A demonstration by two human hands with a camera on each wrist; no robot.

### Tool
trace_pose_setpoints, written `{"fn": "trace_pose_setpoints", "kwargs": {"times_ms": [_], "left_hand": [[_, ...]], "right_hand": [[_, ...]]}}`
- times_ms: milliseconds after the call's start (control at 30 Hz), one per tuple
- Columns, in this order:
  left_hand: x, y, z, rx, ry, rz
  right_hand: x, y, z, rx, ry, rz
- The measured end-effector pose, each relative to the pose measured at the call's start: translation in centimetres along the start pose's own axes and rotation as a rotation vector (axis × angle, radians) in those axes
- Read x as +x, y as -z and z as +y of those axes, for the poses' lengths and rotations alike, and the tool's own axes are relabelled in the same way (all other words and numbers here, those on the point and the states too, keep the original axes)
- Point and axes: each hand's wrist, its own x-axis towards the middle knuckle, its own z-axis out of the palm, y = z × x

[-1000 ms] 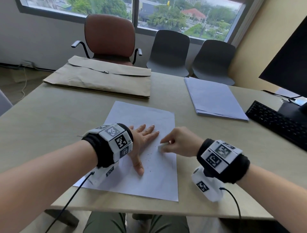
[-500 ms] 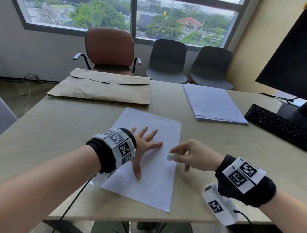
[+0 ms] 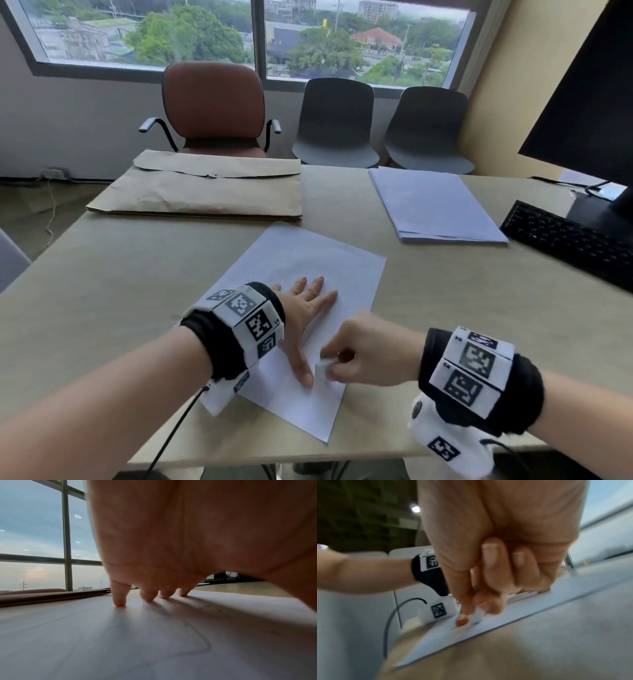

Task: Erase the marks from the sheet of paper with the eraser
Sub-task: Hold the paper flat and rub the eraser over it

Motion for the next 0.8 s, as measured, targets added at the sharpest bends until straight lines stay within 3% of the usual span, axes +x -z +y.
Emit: {"fn": "trace_pose_setpoints", "kwargs": {"times_ms": [67, 233, 433, 567, 633, 800], "left_hand": [[0.0, 0.0, 0.0, 0.004, -0.001, -0.003], [-0.2, 0.1, 0.0, -0.017, -0.011, -0.017], [-0.1, 0.2, 0.2, 0.01, -0.004, -0.023], [-0.2, 0.2, 0.2, 0.001, 0.0, -0.025], [-0.1, 0.2, 0.2, 0.0, 0.003, -0.024], [-0.1, 0.2, 0.2, 0.011, 0.002, -0.03]], "right_hand": [[0.1, 0.4, 0.3, 0.011, -0.009, 0.001], [1.9, 2.1, 2.4, -0.005, -0.17, 0.257], [0.1, 0.0, 0.4, -0.016, -0.039, 0.046], [1.5, 2.8, 2.7, -0.033, -0.205, 0.21], [1.5, 2.3, 2.4, -0.054, -0.213, 0.241], [0.0, -0.2, -0.2, -0.014, -0.056, 0.049]]}}
